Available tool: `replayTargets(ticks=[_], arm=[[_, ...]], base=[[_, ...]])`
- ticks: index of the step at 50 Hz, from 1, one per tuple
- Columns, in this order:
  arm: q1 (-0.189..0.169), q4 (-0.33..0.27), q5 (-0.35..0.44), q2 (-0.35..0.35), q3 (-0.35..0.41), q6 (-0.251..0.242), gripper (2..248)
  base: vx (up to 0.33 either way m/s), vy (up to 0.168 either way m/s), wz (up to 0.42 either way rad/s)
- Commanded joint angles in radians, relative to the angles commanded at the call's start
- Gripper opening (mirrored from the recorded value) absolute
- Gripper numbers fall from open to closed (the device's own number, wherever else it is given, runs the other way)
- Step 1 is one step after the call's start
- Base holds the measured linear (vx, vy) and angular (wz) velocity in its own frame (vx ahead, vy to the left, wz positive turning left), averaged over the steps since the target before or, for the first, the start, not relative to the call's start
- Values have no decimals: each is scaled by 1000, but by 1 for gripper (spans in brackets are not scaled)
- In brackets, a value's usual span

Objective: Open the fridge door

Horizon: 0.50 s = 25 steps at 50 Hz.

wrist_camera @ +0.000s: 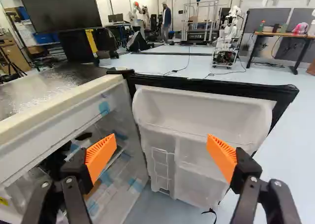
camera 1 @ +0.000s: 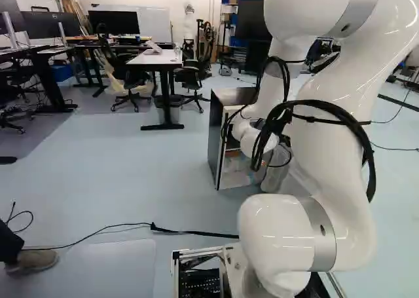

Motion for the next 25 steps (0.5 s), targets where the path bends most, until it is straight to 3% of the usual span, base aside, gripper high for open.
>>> replayTargets(ticks=[25], arm=[[33,-145,-70,113,61,0,247]], base=[[0,0,0]])
